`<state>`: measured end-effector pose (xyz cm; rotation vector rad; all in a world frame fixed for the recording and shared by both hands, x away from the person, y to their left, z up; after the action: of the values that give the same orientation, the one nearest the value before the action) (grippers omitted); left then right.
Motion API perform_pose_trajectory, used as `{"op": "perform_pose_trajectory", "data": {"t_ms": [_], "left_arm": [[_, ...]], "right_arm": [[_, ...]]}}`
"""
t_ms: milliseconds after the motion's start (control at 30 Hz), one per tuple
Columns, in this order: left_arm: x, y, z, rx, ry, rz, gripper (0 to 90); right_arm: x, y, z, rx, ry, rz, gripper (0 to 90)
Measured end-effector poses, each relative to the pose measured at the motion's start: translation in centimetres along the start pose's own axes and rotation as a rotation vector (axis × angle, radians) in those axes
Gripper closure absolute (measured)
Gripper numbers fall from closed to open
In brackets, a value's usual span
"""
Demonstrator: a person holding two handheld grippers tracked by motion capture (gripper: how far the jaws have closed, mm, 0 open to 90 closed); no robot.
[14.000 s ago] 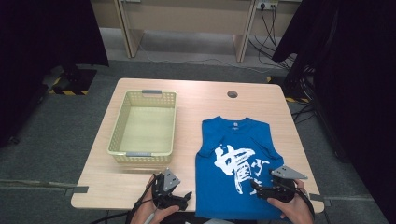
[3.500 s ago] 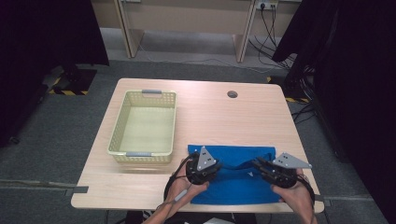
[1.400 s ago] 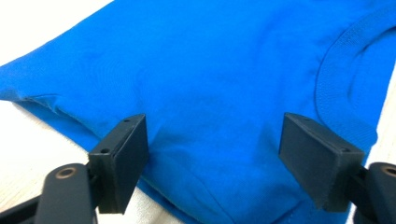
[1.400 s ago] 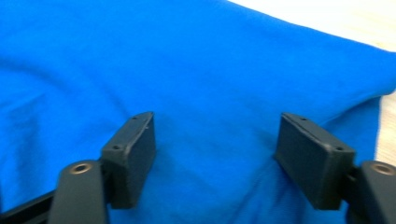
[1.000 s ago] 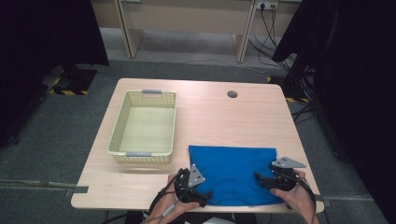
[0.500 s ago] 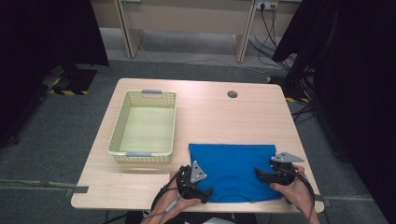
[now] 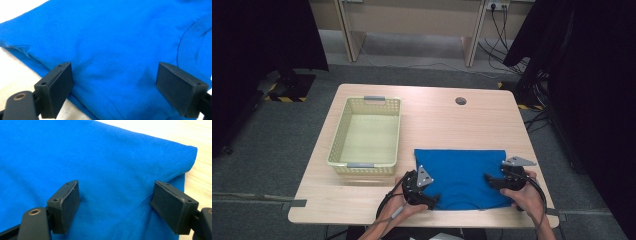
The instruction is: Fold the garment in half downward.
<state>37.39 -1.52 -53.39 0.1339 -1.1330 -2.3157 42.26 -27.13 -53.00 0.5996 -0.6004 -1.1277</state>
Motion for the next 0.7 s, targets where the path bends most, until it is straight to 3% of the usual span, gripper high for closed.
{"op": "perform_pose_trajectory", "data": {"t_ms": [367, 700], "left_arm": [[-0.1, 0.1, -0.1, 0.005, 0.005, -0.003, 11.0], [0.1, 0.0, 1.1, 0.044, 0.013, 0.008, 7.9]], "right_arm": [[0.2, 0.3, -0.3, -0.002, -0.019, 0.002, 19.1], [-0.9, 0.9, 1.4, 0.068, -0.009, -0.024, 13.8]]}}
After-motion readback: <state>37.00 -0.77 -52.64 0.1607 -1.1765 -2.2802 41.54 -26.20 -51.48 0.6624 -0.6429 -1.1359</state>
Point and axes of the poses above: each handheld gripper's, and its own axes: z roughly backward along the jaws, y roughly out of its top, x roughly to its right, the point moved 8 cm from there along -z, roughly forward along the jaws, and after that the axes turned 12 degrees about -y, right-handed, at the moved point
